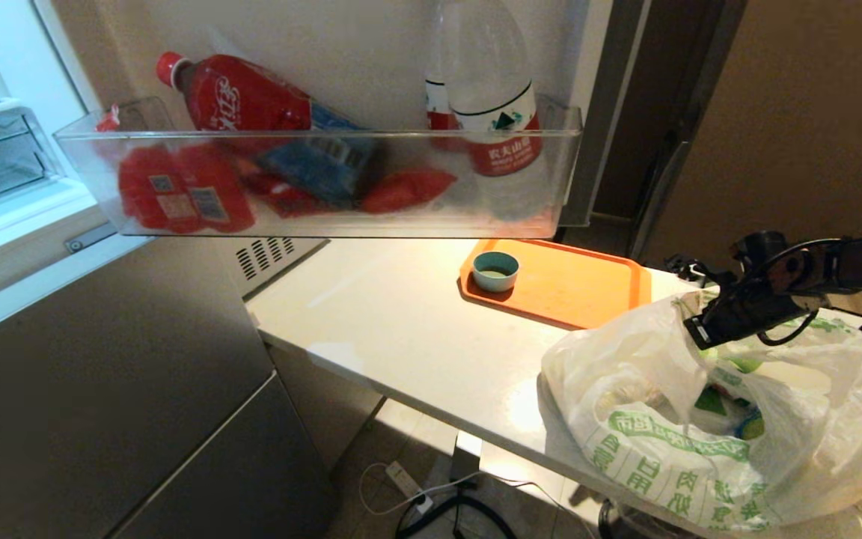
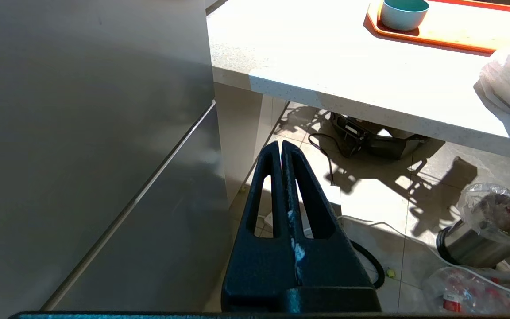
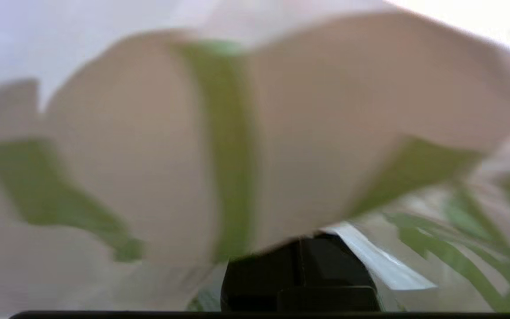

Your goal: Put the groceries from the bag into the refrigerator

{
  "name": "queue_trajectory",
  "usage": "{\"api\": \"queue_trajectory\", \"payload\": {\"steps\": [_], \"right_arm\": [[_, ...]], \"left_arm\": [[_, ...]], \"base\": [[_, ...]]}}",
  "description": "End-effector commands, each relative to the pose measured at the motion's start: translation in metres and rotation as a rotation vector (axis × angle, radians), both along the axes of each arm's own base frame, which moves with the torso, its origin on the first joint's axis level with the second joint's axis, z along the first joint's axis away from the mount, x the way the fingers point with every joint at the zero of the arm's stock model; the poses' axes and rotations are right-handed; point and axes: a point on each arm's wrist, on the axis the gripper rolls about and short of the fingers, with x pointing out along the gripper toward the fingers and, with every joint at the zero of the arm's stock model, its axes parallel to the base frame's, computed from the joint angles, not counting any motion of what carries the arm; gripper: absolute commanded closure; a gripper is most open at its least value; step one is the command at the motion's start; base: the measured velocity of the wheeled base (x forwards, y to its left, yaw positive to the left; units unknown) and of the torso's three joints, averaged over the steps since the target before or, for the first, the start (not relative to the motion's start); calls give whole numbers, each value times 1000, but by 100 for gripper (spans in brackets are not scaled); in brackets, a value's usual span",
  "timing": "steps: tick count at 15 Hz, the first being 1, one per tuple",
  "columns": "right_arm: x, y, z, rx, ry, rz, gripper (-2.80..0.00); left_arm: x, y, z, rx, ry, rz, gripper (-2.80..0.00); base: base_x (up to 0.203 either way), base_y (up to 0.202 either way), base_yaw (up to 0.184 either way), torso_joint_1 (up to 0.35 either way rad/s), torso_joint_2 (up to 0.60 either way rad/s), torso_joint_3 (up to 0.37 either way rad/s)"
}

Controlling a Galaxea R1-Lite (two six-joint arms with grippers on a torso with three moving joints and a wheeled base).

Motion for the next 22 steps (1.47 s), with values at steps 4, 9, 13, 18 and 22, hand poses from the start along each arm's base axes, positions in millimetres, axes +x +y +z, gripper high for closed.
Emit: {"api": "queue_trajectory", "payload": {"steps": [4,9,13,18,22], "right_arm": [[17,25,-8,-18,-78,71,0],[22,42,-12,-45,-98,153,0],[22,44,-11,-29,-110,192,0],[19,44,-8,8,-103,202,0],[16,44,-14,35,-68,202,0]], "left_arm": [[0,0,0,0,0,0,0],[0,0,0,0,0,0,0],[0,0,0,0,0,0,0],[0,0,0,0,0,0,0],[0,0,0,1,0,0,0]], "base": [[0,0,0,0,0,0],[0,0,0,0,0,0],[0,0,0,0,0,0],[0,0,0,0,0,0],[0,0,0,0,0,0]]}}
